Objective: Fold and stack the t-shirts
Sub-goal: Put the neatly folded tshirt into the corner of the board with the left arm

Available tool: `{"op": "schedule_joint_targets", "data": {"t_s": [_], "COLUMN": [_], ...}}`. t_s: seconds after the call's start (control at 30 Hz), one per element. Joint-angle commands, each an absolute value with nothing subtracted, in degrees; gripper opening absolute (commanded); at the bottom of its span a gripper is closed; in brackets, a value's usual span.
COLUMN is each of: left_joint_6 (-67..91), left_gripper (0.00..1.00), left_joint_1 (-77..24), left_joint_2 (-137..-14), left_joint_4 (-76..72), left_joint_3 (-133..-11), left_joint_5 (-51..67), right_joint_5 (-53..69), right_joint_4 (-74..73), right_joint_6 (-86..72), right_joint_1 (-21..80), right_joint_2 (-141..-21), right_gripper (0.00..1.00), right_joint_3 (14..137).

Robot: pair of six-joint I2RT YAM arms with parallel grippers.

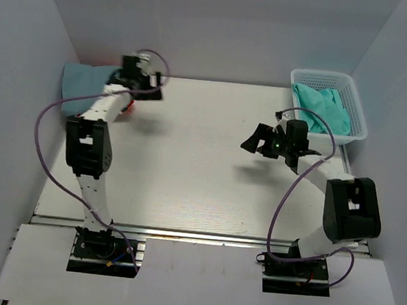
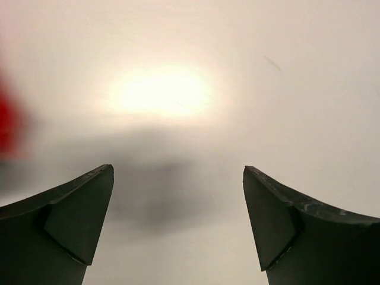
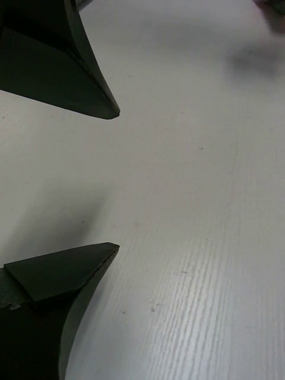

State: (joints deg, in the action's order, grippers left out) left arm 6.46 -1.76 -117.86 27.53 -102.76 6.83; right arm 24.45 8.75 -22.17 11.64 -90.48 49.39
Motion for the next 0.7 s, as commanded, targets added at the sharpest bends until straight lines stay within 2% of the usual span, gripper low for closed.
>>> {"op": "schedule_joint_targets", "data": {"t_s": [0.0,0.13,0.3,0.5,0.67], "left_joint_6": [10.98,15.11,17.23,19.33,19.34], "left_gripper": [1.0,1.0,1.0,1.0,1.0], "left_joint_1": [-14.38,-21.77,-26.01,-29.0,-30.06], "left_joint_2": [-109.43,-102.76,-91.78,-85.61,-83.76], "left_joint_4": [23.12,20.93,17.67,19.68,19.69], "left_joint_3": [-94.41,-82.22,-69.98,-66.27,-64.07], "left_joint_5": [7.73,1.86,-0.08,-8.06,-9.23], "right_joint_5": [20.85,18.9,17.23,19.5,23.64], "right_joint_4": [13.27,13.62,15.29,21.0,27.24], "right_joint_6": [-23.2,-22.94,-22.68,-23.29,-24.34], "right_joint_1": [11.34,11.43,11.51,11.6,11.51], "right_joint_2": [-83.77,-78.15,-72.69,-68.47,-68.47], "right_gripper": [0.9,0.9,0.9,0.9,0.9], "right_joint_3": [45.46,40.18,34.56,29.27,26.29]}}
